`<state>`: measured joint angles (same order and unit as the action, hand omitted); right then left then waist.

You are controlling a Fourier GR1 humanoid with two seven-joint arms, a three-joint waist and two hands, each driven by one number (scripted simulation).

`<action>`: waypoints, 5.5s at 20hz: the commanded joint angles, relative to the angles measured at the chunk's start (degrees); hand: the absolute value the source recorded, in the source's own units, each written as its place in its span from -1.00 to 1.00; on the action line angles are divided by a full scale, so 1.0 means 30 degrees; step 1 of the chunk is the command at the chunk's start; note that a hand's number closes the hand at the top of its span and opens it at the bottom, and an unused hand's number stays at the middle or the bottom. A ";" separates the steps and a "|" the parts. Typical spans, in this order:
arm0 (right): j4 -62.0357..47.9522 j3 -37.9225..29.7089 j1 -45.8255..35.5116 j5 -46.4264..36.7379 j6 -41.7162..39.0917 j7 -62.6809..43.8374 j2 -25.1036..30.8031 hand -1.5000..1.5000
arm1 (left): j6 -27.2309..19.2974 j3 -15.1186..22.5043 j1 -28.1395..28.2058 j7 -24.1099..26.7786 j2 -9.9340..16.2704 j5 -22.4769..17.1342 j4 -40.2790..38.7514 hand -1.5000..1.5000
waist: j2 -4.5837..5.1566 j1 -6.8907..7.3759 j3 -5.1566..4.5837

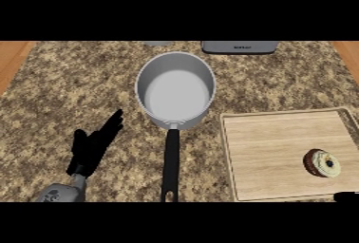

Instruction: Pick the cupcake from the tray and place it in the pot

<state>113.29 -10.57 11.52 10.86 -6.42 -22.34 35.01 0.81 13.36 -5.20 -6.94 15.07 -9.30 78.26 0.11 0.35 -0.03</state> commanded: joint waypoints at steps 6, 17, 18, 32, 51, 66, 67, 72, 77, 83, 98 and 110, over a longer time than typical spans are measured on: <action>-0.4161 0.1592 -0.0726 -0.2392 -0.3017 0.0906 -0.0123 -1.00 | -0.0495 -0.0051 -0.0256 -0.1586 -0.0792 0.0752 0.1169 0.00 | -0.0043 -0.0103 0.0015; -0.7437 -0.1642 -0.1248 -0.3803 -0.4685 0.5024 -0.1374 -1.00 | 0.0702 -0.1271 0.0268 0.0146 -0.1552 0.1715 -0.0206 0.00 | -0.0046 -0.0148 0.0009; -0.8413 -0.1440 -0.0105 -0.4090 -0.4565 0.7566 -0.1643 -1.00 | 0.1726 -0.2044 -0.0121 -0.0565 -0.0500 0.0561 0.0270 0.00 | -0.0048 -0.0166 0.0016; -1.3340 -0.2105 -0.2408 -0.2067 -0.6535 0.9561 -0.4095 -1.00 | 0.2082 -0.2272 0.0634 -0.0455 -0.1202 0.1442 0.0735 0.00 | -0.0037 -0.0099 0.0013; -1.9115 -0.0933 -0.4160 -0.4407 -0.6336 1.6270 -0.6036 1.00 | 0.1826 -0.2306 -0.0546 -0.0696 -0.1976 0.2341 -0.0003 0.00 | 0.0027 0.0003 0.0038; -2.2095 0.1576 -0.9816 -0.7475 -0.8401 2.2650 -0.3643 1.00 | 0.1553 -0.1848 -0.0789 -0.0758 -0.2743 0.2929 -0.0307 0.00 | 0.0126 0.0544 0.0076; -2.2314 0.1382 -1.0143 -0.6753 -0.9624 2.2361 -0.3234 1.00 | 0.1897 -0.2183 -0.0208 0.0258 -0.2634 0.2665 -0.1025 0.00 | 0.0092 0.0355 0.0044; -2.2041 0.2091 -1.1187 -0.8059 -0.7254 2.3073 -0.3193 1.00 | 0.2020 -0.2182 0.0534 -0.1312 -0.2273 0.2555 0.1151 0.00 | -0.0038 0.0133 0.0025; -1.9069 0.2480 -1.1125 -0.8361 -0.5623 2.1772 -0.3307 1.00 | 0.2013 -0.2141 0.0790 -0.0950 -0.2527 0.2798 0.1066 0.00 | -0.0090 -0.0066 0.0007; -1.3125 0.2555 -1.0240 -0.8155 -0.4810 1.8804 -0.3043 1.00 | 0.1922 -0.3072 -0.0794 -0.1177 -0.2346 0.2748 -0.0257 0.00 | -0.0129 -0.0368 -0.0012; -0.8415 0.6933 -1.5789 -1.1675 -0.4910 0.6652 -0.7010 1.00 | 0.3023 -0.3408 0.0164 -0.0809 -0.1735 0.2706 0.0639 0.00 | -0.0057 0.0037 -0.0003; -1.2708 1.2318 -1.9822 -1.9621 -0.3064 0.3973 -0.9362 1.00 | 0.2644 -0.3070 -0.0022 -0.1856 -0.2447 0.2863 0.1096 0.00 | -0.0030 0.0289 -0.0009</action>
<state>78.24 21.34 -44.41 -39.88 -17.02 -7.09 7.52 8.76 4.45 -4.76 -10.62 7.45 -0.48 80.66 0.04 0.96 -0.05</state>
